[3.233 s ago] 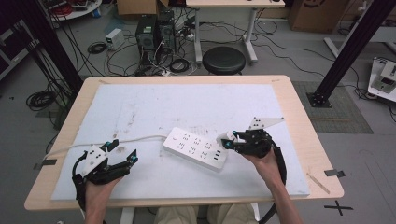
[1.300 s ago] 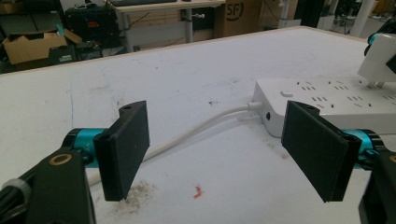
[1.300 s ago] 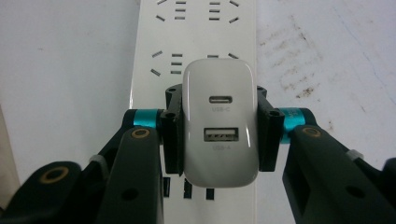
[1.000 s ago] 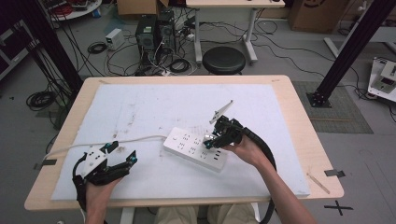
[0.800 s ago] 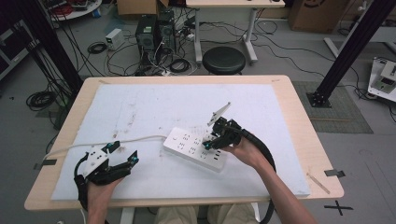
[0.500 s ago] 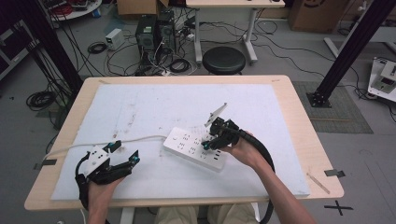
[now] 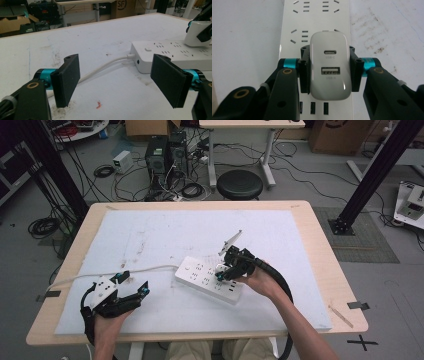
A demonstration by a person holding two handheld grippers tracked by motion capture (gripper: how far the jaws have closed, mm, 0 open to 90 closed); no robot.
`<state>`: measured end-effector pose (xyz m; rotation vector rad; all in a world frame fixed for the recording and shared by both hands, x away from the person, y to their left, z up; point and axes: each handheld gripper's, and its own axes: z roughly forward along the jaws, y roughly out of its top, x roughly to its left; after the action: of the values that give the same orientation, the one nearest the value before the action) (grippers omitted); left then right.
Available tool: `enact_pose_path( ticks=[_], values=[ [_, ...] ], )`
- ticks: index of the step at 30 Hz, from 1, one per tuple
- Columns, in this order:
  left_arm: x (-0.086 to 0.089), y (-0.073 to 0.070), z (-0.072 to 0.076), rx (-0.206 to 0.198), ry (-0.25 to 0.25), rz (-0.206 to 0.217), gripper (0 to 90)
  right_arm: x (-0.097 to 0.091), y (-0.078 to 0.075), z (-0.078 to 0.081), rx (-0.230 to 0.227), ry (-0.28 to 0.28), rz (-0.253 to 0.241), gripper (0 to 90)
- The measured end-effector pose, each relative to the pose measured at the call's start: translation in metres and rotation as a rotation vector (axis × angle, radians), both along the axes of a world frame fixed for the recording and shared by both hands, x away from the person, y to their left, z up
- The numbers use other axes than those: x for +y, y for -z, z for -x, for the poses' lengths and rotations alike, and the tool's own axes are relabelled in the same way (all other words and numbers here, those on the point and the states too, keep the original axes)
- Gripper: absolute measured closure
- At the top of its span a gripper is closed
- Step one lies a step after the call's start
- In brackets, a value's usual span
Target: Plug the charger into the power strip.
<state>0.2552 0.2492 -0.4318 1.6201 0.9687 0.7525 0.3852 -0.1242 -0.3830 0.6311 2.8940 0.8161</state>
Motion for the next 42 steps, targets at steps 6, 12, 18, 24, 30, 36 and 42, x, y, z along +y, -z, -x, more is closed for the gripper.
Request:
enact_pose_path(
  ticks=[6,12,18,24,30,36,42],
  values=[
    [-0.001,0.000,-0.001,0.001,0.004,-0.002,23.8,-0.002,0.002,0.003,-0.025,-0.003,-0.020,63.7],
    [-0.005,0.002,0.000,0.014,0.011,-0.004,23.8,-0.008,0.009,0.011,-0.076,0.014,-0.082,63.9],
    [-0.002,0.000,0.001,0.015,0.005,-0.006,23.8,-0.006,0.009,0.013,-0.095,0.005,-0.069,63.9],
    [0.002,0.003,0.005,0.021,-0.007,-0.002,23.8,-0.011,0.011,0.003,-0.049,-0.020,-0.111,63.9],
    [0.003,0.002,0.004,0.020,-0.007,0.001,23.8,-0.011,0.012,0.006,-0.059,-0.010,-0.112,64.0],
    [0.002,0.002,0.004,0.021,-0.004,-0.005,23.8,-0.011,0.015,0.013,-0.117,-0.012,-0.118,64.0],
    [0.005,0.000,0.005,0.018,-0.011,-0.002,23.8,-0.017,0.017,0.005,-0.060,-0.008,-0.168,63.9]
  ],
)
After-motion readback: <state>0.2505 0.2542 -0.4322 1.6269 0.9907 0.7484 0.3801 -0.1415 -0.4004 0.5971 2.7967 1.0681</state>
